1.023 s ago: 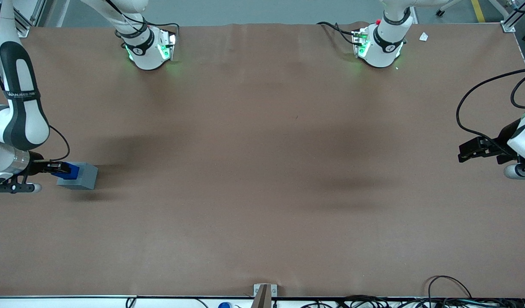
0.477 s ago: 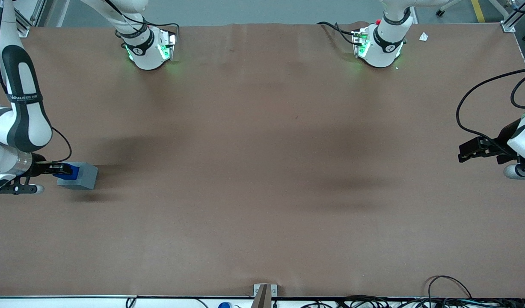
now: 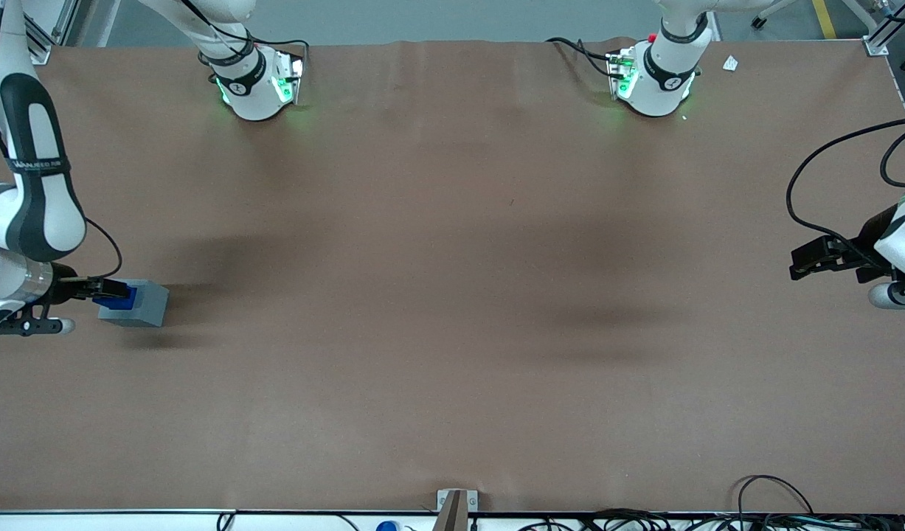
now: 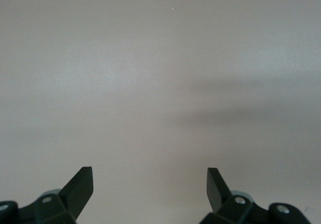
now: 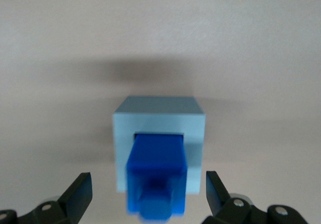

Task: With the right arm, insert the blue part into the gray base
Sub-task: 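Open the right gripper and raise it away from the base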

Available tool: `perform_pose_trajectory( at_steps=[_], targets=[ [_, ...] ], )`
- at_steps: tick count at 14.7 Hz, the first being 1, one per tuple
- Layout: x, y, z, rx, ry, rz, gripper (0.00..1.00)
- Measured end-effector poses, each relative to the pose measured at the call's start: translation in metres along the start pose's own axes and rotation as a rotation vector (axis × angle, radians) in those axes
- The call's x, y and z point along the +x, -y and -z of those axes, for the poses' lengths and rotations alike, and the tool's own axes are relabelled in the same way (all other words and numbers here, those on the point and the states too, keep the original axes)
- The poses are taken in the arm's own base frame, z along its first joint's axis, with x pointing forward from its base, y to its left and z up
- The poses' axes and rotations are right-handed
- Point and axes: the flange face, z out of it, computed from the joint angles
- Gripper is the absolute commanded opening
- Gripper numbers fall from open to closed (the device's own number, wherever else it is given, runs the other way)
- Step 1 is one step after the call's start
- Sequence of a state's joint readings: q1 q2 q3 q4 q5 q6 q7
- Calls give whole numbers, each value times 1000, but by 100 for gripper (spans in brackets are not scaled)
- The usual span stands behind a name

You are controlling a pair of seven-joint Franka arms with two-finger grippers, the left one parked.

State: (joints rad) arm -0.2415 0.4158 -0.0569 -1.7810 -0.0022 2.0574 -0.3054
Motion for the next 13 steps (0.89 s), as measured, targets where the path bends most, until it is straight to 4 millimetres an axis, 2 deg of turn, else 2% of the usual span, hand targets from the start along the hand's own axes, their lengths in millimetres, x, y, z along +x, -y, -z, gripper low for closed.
perform_pose_trajectory(
  at_steps=[3,5,7,9,11,13],
  targets=[
    [-12,30,73,-1,-16,36,100],
    [-26,62,123,-6,-38,18,100],
    [-41,103,159,-10,-48,-7,100],
    [-56,136,186,-13,-52,5,100],
    [-74,147,212,-13,-67,14,100],
    [-94,147,238,-13,-88,12,100]
  ],
)
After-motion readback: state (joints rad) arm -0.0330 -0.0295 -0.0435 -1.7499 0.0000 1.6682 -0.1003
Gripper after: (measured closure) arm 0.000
